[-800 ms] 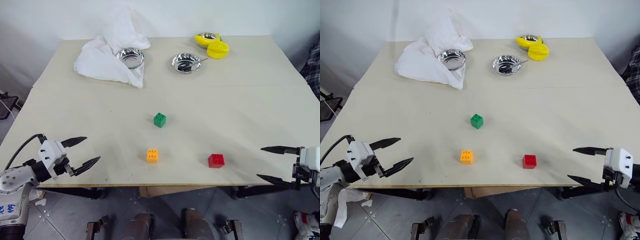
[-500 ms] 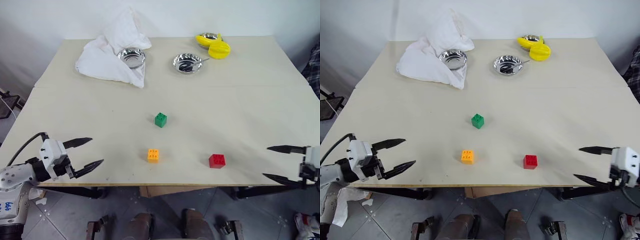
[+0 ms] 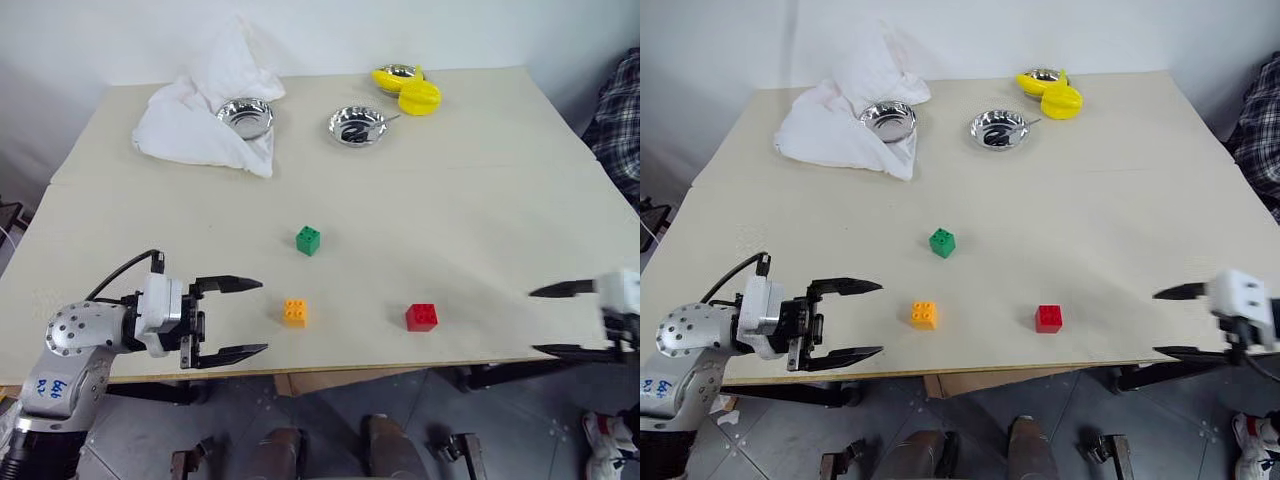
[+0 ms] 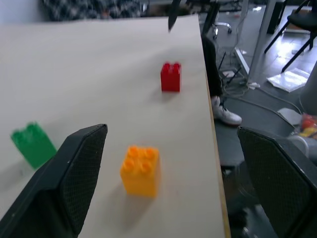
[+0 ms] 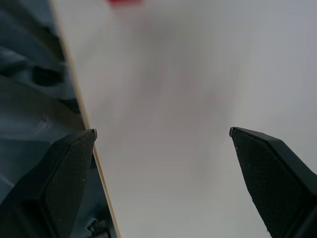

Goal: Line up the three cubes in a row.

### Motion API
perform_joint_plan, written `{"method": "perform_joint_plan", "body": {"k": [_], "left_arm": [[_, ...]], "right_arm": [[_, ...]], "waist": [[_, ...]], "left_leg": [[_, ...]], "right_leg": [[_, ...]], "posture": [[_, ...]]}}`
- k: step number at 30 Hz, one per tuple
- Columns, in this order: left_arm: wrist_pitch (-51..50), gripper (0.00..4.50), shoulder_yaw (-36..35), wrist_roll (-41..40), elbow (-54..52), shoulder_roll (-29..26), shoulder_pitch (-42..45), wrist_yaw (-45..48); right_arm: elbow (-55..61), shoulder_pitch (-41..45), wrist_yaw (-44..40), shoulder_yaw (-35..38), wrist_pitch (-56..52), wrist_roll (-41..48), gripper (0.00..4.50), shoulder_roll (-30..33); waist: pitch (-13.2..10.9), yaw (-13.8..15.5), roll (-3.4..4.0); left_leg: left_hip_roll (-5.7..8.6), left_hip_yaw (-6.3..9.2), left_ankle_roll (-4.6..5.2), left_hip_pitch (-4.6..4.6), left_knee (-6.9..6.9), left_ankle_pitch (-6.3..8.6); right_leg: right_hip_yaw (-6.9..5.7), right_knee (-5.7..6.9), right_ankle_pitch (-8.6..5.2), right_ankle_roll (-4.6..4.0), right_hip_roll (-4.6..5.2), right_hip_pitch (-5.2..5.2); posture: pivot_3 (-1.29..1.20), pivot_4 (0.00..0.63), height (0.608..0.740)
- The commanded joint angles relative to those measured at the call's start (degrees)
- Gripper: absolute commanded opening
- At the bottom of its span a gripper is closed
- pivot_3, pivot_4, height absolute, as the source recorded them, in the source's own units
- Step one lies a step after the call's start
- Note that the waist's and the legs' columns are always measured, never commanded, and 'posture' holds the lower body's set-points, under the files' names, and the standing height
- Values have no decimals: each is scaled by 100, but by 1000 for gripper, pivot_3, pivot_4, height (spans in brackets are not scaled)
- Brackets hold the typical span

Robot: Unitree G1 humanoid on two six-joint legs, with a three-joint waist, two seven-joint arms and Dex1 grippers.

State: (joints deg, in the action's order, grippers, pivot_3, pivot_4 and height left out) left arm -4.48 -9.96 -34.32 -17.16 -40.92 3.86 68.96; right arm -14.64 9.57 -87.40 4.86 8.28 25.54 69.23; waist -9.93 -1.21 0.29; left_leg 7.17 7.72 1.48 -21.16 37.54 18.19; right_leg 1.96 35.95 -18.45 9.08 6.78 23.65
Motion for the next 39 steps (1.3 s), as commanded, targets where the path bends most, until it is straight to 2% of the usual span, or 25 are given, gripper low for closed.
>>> {"method": "perform_joint_plan", "body": {"k": [1,6,13,16,22,24,30,39], "left_arm": [[244,4461,-35,57,115,83,-110,65],[445,4461,-38,158,224,239,-346,17],[545,4461,-38,176,95,358,-663,-54],[539,4500,-61,166,75,359,-675,-91],[568,4500,-50,203,151,353,-603,-91],[574,4500,-49,213,175,359,-574,-93],[596,4500,-47,239,226,361,-502,-108],[594,4500,34,303,266,390,-341,-124]], "right_arm": [[1225,269,303,-452,-1245,-378,4500,173],[1975,858,686,-1002,-2115,-748,4500,-230],[2330,1325,962,-1375,-2650,-1096,4500,-706],[2327,1385,921,-1431,-2662,-1165,3877,-741],[2333,1463,870,-1446,-2725,-1173,1832,-830],[2307,1474,868,-1432,-2737,-1180,1448,-865],[2036,1694,805,-1474,-2610,-1269,1453,-976],[-156,3290,317,-2142,-1431,-2149,1453,-1604]], "waist": [[0,74,0],[-4,182,-7],[-5,283,-9],[-5,277,-10],[-5,257,-10],[-5,257,-10],[-5,257,-10],[-6,227,-10]], "left_leg": [[-7,2,-6,-1,3,4],[-10,0,-4,-9,6,8],[-11,1,-1,-13,17,12],[-10,1,0,-14,19,12],[-14,0,-3,-13,18,14],[-16,0,-3,-13,17,14],[-16,-1,-3,-13,18,14],[-23,-11,-5,-8,15,15]], "right_leg": [[-1,-1,2,-3,-7,0],[-1,-7,3,-7,-9,5],[-3,-7,7,-12,-10,4],[-4,-7,8,-13,-10,3],[-4,-7,8,-13,-13,5],[-4,-7,8,-14,-14,5],[-4,-7,9,-14,-15,4],[-4,-6,10,-17,-19,7]], "posture": [[0,150,740],[0,150,740],[0,150,740],[0,150,740],[0,150,740],[0,150,740],[0,150,740],[0,150,740]]}}
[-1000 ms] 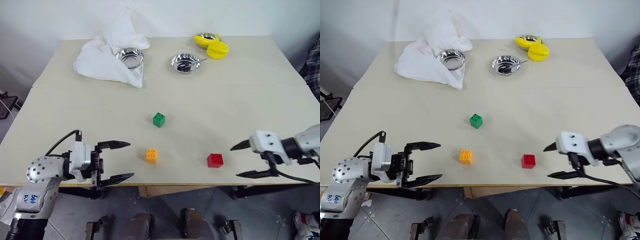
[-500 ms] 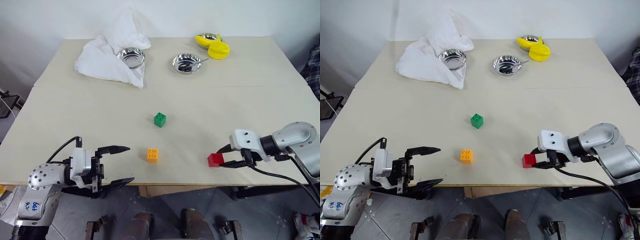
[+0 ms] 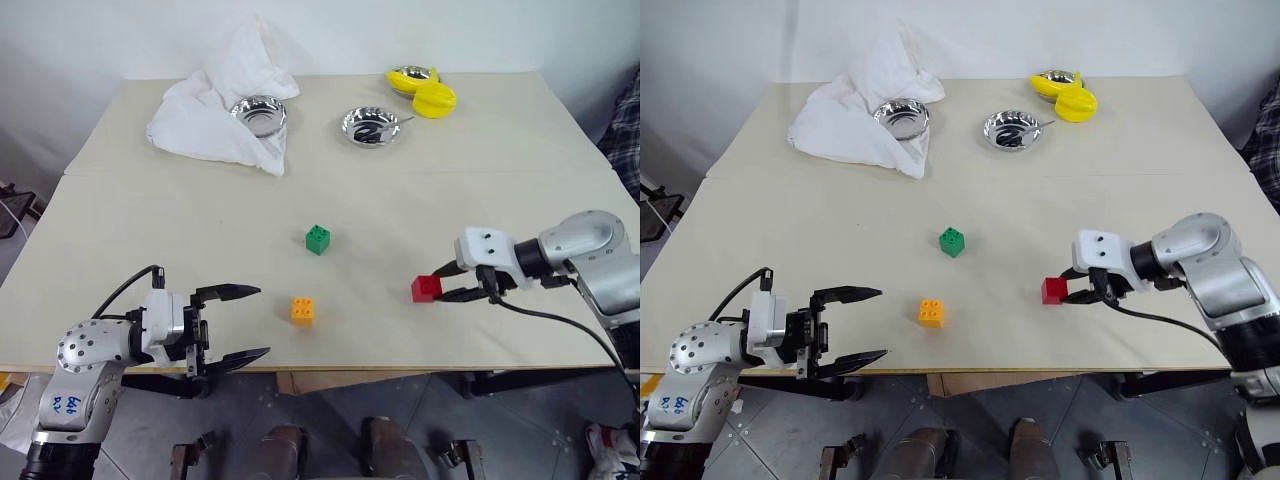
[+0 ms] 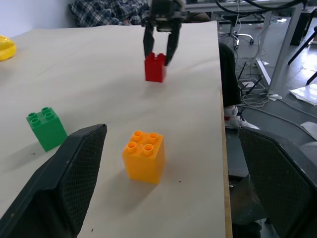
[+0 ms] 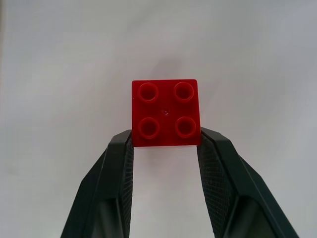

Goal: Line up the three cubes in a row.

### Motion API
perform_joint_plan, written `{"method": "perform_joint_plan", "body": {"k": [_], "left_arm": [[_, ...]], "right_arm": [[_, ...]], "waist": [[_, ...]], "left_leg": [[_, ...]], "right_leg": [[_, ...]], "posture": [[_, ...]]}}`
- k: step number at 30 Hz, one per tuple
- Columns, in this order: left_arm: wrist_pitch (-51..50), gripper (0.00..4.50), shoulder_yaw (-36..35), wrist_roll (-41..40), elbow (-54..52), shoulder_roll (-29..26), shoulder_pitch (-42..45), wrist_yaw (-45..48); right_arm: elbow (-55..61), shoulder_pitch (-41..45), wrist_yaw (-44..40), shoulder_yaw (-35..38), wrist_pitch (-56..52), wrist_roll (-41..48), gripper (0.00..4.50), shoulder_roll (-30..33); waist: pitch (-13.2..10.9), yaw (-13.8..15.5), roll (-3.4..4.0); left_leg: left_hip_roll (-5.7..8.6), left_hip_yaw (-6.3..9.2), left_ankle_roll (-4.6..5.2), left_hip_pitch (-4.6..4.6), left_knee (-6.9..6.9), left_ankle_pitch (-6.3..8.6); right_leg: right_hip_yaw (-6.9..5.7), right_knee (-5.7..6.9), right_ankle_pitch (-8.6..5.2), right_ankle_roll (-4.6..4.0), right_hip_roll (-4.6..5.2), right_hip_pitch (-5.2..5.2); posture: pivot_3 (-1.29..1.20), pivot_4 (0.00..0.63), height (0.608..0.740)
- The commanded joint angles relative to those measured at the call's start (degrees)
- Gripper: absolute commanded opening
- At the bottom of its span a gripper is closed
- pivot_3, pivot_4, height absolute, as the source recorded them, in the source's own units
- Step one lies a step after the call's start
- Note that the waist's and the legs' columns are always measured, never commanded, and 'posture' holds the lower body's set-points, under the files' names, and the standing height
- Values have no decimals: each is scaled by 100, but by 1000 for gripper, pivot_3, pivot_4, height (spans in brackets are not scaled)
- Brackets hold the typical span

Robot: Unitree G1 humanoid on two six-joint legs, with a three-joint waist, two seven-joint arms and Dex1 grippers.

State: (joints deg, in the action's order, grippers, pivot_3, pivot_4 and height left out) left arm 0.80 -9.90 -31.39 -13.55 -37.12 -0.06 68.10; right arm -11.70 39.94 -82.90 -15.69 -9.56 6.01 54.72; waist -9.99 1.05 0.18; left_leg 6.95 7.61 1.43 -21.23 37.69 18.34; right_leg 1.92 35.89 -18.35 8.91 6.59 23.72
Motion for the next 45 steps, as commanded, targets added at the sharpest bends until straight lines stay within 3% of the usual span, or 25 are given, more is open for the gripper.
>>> {"method": "perform_joint_plan", "body": {"k": [1,15,25,38,45], "left_arm": [[67,4500,46,20,-110,15,51,-50],[41,4500,72,32,-280,-12,-81,-228],[-29,4500,68,26,-282,-53,-4,-255],[-42,4500,66,46,-250,-67,29,-266],[-86,4500,48,52,-257,-85,34,-297]], "right_arm": [[-631,373,-185,-143,458,-274,1453,-224],[-1793,1014,-269,-263,974,-787,1453,-743],[-2915,1356,-387,-279,1758,-996,1453,-675],[-3118,1407,-642,-293,1550,-1001,1453,-663],[-2750,1321,-846,-111,1207,-823,3824,-589]], "waist": [[0,-1,0],[0,-108,0],[1,-99,-1],[1,-89,-1],[0,-113,0]], "left_leg": [[0,0,0,-1,-1,0],[-6,-2,-2,2,5,1],[-8,-5,-2,6,23,1],[-7,-4,-2,5,24,1],[-8,-6,-2,-5,16,1]], "right_leg": [[0,0,0,0,0,1],[0,4,3,-5,-4,0],[-2,7,13,-13,-6,-10],[-3,7,14,-13,-5,-9],[-2,7,14,-13,-5,6]], "posture": [[0,150,740],[0,150,740],[0,150,740],[0,150,740],[0,150,740]]}}
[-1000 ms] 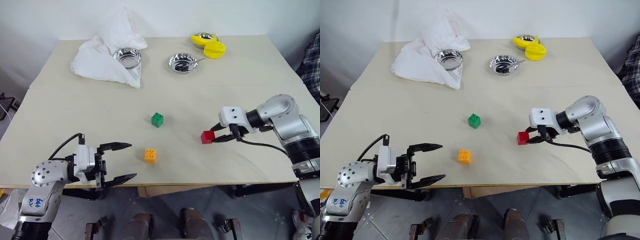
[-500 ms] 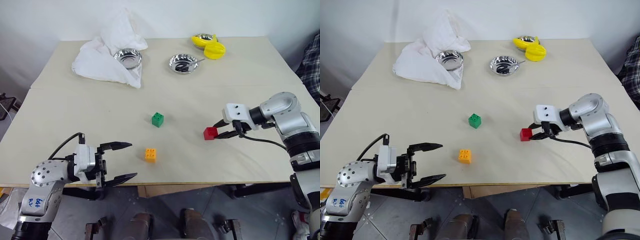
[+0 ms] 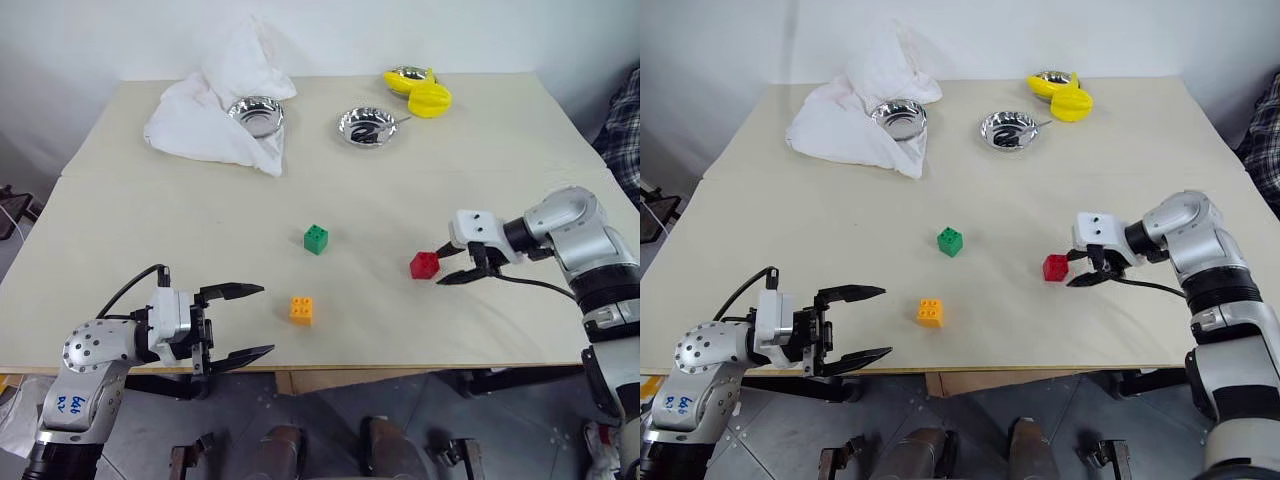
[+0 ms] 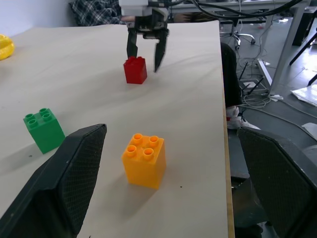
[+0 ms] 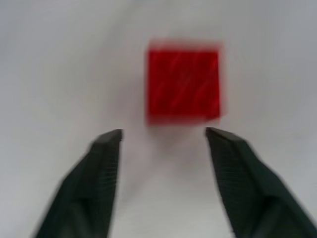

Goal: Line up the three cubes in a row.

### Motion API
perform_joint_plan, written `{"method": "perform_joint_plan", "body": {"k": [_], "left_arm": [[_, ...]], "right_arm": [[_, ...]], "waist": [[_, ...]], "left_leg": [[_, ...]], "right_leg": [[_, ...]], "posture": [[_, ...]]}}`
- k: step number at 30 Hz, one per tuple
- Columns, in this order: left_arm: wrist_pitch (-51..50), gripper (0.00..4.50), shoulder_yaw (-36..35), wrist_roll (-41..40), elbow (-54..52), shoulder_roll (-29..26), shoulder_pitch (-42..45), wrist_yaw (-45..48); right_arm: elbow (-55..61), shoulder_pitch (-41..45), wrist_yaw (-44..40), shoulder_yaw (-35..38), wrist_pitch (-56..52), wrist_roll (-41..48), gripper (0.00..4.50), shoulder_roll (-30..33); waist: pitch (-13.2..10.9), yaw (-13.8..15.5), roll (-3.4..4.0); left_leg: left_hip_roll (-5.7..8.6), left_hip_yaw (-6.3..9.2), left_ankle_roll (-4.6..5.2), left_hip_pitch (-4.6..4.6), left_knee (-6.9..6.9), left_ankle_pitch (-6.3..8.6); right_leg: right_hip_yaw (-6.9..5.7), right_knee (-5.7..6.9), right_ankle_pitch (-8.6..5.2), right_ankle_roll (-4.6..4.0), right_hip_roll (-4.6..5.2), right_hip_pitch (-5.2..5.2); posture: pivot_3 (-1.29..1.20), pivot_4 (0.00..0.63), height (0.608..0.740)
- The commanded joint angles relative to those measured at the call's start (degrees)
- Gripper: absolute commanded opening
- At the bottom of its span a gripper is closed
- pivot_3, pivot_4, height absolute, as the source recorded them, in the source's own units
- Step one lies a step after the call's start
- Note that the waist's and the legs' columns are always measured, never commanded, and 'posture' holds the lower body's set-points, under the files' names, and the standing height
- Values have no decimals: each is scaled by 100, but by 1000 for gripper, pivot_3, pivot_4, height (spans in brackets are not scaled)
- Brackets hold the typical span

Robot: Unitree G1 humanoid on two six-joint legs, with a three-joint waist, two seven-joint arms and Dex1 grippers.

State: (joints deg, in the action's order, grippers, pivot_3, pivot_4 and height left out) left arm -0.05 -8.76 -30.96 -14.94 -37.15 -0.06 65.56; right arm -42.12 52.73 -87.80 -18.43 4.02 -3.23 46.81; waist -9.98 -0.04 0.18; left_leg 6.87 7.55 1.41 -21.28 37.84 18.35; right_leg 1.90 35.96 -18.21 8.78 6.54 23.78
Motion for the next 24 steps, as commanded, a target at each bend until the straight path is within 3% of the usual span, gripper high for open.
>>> {"method": "perform_joint_plan", "body": {"k": [1,2,7,10,14,20,24], "left_arm": [[-7,4500,-77,11,-112,-86,19,-51],[-8,4500,-98,10,-102,-90,-4,-58],[153,4500,-417,86,212,-103,-229,-149],[138,4500,-753,73,465,-160,-383,-234],[194,4500,-1269,79,1014,-313,-690,-251],[586,4500,-1941,272,2135,-370,-1238,-255],[785,4500,-1969,309,2226,-400,-1301,-166]], "right_arm": [[337,23,-356,227,-161,152,4123,250],[392,-10,-386,316,-172,255,4468,301],[504,-393,-398,941,362,918,4468,727],[626,-994,-470,1192,846,1870,4468,1101],[1021,-1512,-470,1884,273,3010,4468,1197],[2026,-2934,-317,2775,-99,3509,4468,1351],[2242,-3500,-212,3116,-78,3528,4468,1335]], "waist": [[0,-16,0],[0,-21,0],[0,-3,0],[0,21,0],[-1,-16,2],[0,4,4],[-1,43,4]], "left_leg": [[-1,0,0,0,-2,0],[-4,-6,-1,0,-6,0],[-9,-12,-2,0,-17,1],[-9,-11,-1,0,-23,2],[-11,-19,1,1,-26,2],[-33,-36,-7,12,-32,8],[-28,-39,-1,9,-20,12]], "right_leg": [[0,0,0,0,0,2],[2,0,0,0,-1,7],[3,-4,0,-1,-2,11],[0,-8,0,-1,-2,11],[4,-12,0,-1,-2,10],[-3,-9,-1,-8,-11,12],[-3,-10,0,-8,-6,9]], "posture": [[0,150,740],[0,150,740],[0,150,740],[0,150,740],[0,150,740],[0,150,740],[0,150,740]]}}
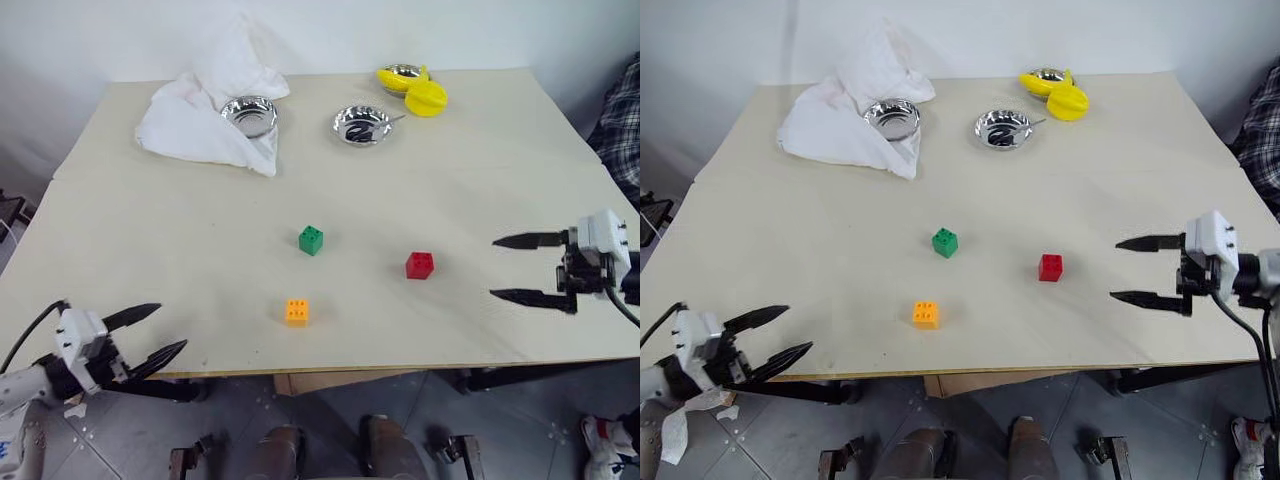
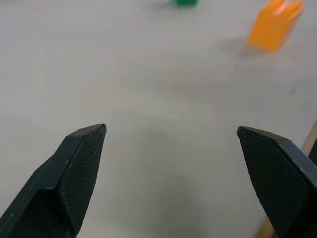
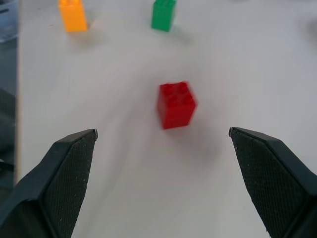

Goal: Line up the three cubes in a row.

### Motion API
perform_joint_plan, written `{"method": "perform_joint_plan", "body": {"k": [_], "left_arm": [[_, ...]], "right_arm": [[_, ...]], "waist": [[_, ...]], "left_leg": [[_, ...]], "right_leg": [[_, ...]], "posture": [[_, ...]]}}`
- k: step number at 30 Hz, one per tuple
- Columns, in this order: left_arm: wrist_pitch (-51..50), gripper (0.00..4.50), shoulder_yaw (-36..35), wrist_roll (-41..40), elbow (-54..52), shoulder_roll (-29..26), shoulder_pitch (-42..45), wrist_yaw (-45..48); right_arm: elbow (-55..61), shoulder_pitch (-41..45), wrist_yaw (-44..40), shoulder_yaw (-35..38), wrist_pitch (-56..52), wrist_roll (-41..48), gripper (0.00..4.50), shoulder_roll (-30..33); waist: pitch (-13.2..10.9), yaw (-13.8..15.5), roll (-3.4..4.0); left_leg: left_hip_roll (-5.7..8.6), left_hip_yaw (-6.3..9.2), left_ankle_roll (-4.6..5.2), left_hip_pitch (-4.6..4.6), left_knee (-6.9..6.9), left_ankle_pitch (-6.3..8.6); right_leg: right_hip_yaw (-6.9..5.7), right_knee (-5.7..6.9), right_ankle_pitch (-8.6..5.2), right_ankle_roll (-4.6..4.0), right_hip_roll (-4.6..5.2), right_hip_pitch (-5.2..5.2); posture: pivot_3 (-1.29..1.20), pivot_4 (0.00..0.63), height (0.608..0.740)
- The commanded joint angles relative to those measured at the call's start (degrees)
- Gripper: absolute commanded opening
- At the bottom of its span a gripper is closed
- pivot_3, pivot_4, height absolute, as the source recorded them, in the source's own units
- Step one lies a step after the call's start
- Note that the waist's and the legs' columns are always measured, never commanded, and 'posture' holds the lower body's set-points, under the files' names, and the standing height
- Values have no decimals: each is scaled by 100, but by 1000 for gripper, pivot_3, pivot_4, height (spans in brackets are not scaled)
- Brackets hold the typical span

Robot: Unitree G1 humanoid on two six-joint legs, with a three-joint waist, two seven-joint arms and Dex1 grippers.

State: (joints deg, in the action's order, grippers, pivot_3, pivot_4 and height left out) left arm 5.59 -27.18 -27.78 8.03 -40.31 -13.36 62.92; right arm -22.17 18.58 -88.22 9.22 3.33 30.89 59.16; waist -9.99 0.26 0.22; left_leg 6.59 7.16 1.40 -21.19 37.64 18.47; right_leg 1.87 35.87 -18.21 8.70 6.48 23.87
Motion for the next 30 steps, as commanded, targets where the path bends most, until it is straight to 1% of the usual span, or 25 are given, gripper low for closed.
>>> {"method": "perform_joint_plan", "body": {"k": [1,4,6,9,11,13,15,17,19,22,28,30], "left_arm": [[220,4500,-81,-16,-114,-106,81,120],[-70,4500,104,-126,-386,-147,317,105],[-595,4500,295,-268,-805,-150,611,-148],[-2028,4500,723,-648,-1804,-95,1325,-1068],[-2735,4500,1009,-659,-2180,-69,1781,-1584],[-3420,4500,1333,-539,-2315,25,2340,-2194],[-4096,4500,1604,-644,-2322,244,2955,-2691],[-4749,4500,1950,-502,-2083,503,3574,-3190],[-4912,4500,2253,-245,-1742,806,4033,-3446],[-4828,4500,2711,137,-1176,1236,4508,-3587],[-4467,4500,3223,758,-282,1719,4987,-3579],[-4269,4500,3315,892,-37,1870,5119,-3505]], "right_arm": [[231,-154,-171,383,98,70,4468,79],[279,-230,-116,413,182,-5,4468,4],[426,-235,-41,413,96,22,4468,-64],[670,-273,58,420,-26,70,4468,-152],[827,-333,105,450,-111,91,4468,-193],[998,-421,161,510,-201,130,4468,-226],[1171,-494,216,569,-292,181,4468,-254],[1307,-504,297,607,-356,222,4468,-327],[1412,-512,352,625,-383,222,4468,-400],[1621,-552,511,681,-416,268,4468,-557],[2104,-692,883,881,-515,470,4468,-869],[2176,-734,879,1046,-259,608,4468,-1088]], "waist": [[0,29,0],[0,51,0],[0,70,0],[0,122,-1],[0,122,-1],[0,116,0],[0,114,0],[-1,121,-2],[-1,115,-4],[-1,110,-4],[-7,121,-13],[-7,132,-17]], "left_leg": [[0,-1,1,0,4,0],[-3,-1,1,6,12,1],[-4,-1,1,8,12,1],[-5,1,0,5,18,1],[-5,12,-1,-2,31,3],[-4,5,1,3,31,7],[-4,4,0,3,31,7],[-5,2,0,0,33,7],[-5,2,-1,-1,41,7],[-6,-4,-2,2,41,7],[-5,-5,-2,-1,42,7],[-4,-5,-2,-3,46,7]], "right_leg": [[0,0,0,0,1,-3],[-2,0,4,-4,1,-13],[-1,2,4,-4,1,-14],[0,6,6,-2,0,-13],[1,10,7,-1,-1,-13],[-1,12,8,0,-3,-13],[-6,17,8,1,-6,-10],[-7,17,8,1,-9,-8],[-8,18,10,4,-13,-9],[-5,22,10,4,-15,-8],[-5,19,10,4,-15,-4],[-5,20,11,6,-15,-5]], "posture": [[0,150,740],[0,150,740],[0,150,740],[0,150,740],[0,150,740],[0,150,740],[0,150,740],[0,150,740],[0,150,740],[0,150,740],[0,150,740],[0,150,740]]}}
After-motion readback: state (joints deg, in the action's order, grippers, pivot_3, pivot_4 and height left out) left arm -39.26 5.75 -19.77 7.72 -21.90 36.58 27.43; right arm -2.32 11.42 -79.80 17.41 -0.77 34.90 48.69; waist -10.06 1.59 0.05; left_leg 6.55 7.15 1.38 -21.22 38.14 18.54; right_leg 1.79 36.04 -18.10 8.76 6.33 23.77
